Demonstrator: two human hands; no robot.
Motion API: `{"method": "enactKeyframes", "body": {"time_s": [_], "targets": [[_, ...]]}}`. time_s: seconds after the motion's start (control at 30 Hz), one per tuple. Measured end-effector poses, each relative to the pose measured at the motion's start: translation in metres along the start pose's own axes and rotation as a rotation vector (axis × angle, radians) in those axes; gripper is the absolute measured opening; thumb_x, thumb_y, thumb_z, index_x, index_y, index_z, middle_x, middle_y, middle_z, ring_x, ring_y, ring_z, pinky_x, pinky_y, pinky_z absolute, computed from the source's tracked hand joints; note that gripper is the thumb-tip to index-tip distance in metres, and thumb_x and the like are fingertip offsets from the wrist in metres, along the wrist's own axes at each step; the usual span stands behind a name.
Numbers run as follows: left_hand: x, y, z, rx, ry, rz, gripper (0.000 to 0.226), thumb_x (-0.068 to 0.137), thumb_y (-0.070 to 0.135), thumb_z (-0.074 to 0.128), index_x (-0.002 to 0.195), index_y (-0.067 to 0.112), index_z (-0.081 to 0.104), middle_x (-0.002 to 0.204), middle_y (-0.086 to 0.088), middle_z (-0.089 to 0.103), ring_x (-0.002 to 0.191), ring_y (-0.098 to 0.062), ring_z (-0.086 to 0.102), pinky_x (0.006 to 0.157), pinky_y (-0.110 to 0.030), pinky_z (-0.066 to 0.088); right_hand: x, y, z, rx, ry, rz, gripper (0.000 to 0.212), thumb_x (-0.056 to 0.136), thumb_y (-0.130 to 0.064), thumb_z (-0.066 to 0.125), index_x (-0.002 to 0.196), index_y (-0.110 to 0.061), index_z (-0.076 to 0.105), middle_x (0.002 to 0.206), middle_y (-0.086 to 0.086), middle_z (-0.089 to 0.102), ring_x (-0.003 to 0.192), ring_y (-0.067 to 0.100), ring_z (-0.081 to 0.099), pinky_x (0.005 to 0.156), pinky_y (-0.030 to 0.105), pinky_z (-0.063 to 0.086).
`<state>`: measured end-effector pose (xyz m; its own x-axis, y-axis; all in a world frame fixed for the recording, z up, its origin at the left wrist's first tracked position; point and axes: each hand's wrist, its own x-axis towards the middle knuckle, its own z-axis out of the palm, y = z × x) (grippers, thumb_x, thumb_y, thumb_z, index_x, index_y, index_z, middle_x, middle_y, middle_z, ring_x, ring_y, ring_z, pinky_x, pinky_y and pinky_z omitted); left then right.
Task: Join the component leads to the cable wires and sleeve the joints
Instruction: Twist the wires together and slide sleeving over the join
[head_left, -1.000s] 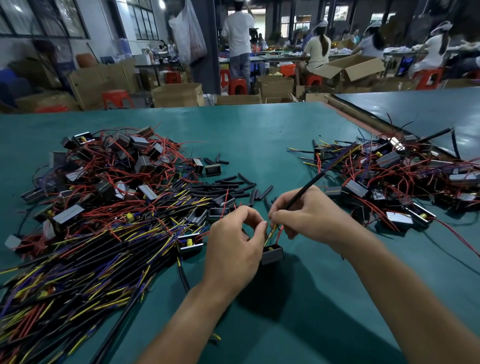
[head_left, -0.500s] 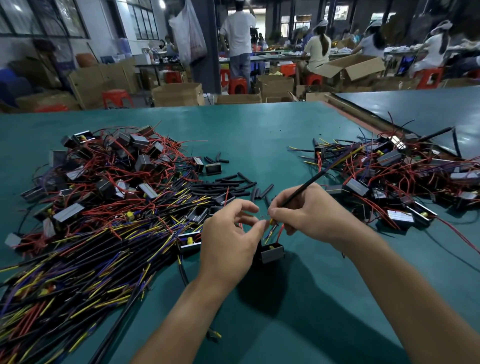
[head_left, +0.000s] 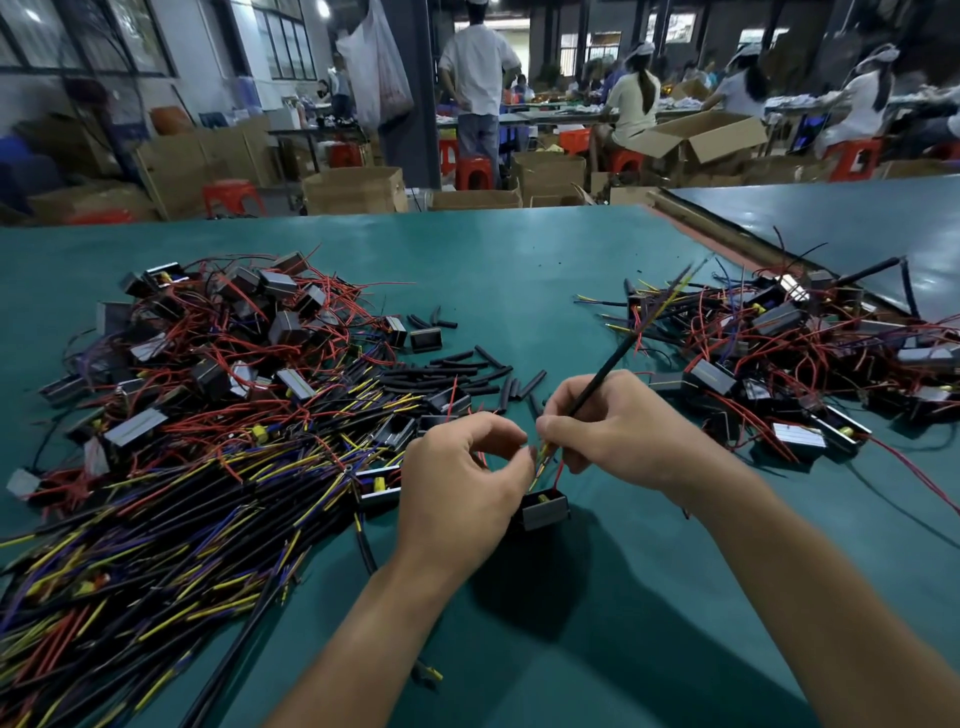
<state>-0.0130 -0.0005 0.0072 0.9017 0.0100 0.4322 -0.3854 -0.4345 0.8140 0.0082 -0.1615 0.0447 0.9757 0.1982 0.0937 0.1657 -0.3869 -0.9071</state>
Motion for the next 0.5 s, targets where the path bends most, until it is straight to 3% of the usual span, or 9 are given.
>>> {"method": "enactKeyframes", "body": {"time_s": [0.2, 0.33, 0.5], "targets": [[-0.0005, 0.0012, -0.0008, 0.017, -0.015, -0.039, 0.01, 0.073, 0.017, 0.072, 0.068, 0.024, 0.069, 0.064, 0.014, 0.067, 0.053, -0.014, 0.058, 0.052, -0.03, 0.05, 0.0003, 0.0021, -0.0001, 0.016, 0.044, -0.065, 0.016, 0.085, 0.0, 0.069, 0.075, -0.011, 0.063, 0.054, -0.002, 0.061, 0.05, 0.015, 0.055, 0.057, 0.035, 0.051], [0.0006, 0.001, -0.0007, -0.006, 0.008, -0.072, 0.012, 0.074, 0.015, 0.075, 0.074, 0.026, 0.071, 0.067, 0.014, 0.069, 0.063, -0.009, 0.064, 0.059, -0.03, 0.052, 0.0008, 0.0029, 0.0003, 0.027, 0.083, -0.099, 0.018, 0.081, 0.002, 0.071, 0.077, -0.014, 0.063, 0.065, 0.005, 0.063, 0.056, 0.019, 0.056, 0.062, 0.049, 0.054], [-0.0003, 0.0034, -0.0021, -0.032, 0.002, -0.077, 0.007, 0.077, 0.016, 0.075, 0.076, 0.023, 0.076, 0.066, 0.015, 0.07, 0.057, -0.002, 0.062, 0.056, -0.023, 0.049, 0.0008, 0.005, 0.0007, -0.002, 0.084, -0.136, 0.019, 0.08, -0.001, 0.074, 0.074, -0.016, 0.064, 0.063, -0.003, 0.065, 0.055, 0.01, 0.057, 0.056, 0.028, 0.05]]}}
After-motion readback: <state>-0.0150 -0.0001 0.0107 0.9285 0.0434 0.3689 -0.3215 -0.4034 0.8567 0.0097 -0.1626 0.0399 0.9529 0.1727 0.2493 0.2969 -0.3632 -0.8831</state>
